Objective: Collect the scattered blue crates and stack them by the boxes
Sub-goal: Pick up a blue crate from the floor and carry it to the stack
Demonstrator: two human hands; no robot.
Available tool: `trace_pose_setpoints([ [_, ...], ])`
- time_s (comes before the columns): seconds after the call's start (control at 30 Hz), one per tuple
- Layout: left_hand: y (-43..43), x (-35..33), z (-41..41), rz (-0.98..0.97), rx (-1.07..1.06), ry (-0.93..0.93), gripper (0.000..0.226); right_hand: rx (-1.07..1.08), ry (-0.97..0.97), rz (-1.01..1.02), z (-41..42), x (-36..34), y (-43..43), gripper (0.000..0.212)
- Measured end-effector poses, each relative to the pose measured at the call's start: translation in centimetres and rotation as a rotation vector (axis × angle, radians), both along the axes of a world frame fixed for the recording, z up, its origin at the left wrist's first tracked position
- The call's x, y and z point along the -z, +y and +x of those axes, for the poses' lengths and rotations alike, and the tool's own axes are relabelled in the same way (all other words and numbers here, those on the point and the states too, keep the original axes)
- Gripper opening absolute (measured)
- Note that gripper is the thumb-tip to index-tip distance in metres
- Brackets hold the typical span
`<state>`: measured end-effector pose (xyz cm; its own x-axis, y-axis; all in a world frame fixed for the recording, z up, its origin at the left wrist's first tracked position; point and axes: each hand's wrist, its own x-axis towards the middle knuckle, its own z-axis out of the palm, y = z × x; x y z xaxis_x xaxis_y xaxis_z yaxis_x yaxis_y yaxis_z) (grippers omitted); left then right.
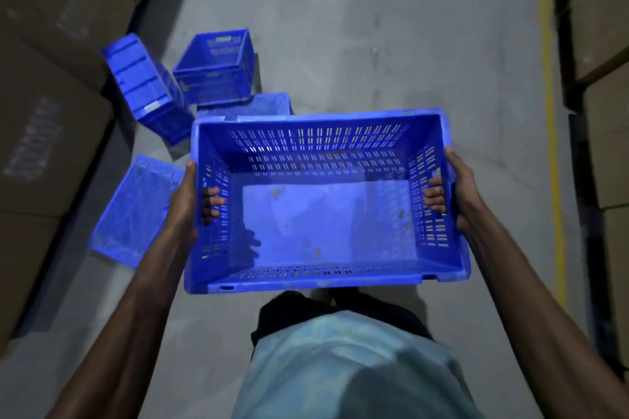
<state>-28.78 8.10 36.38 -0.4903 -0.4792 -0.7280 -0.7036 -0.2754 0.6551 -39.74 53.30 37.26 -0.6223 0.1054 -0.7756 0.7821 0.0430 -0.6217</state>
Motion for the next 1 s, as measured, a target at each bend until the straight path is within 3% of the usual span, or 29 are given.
trace_pose_setpoints([
  [0.43, 2.2, -0.4, -36.8, 0.045, 0.041, 0.071, 0.075, 0.031, 0.066, 0.045, -35.0, -2.0, 2.3, 0.065],
  [1.0, -11.5, -3.5, -87.1, -0.034, -0.047, 0.142, 0.075, 0.024, 0.103, 0.078, -87.6, -4.5, -12.2, 0.063],
])
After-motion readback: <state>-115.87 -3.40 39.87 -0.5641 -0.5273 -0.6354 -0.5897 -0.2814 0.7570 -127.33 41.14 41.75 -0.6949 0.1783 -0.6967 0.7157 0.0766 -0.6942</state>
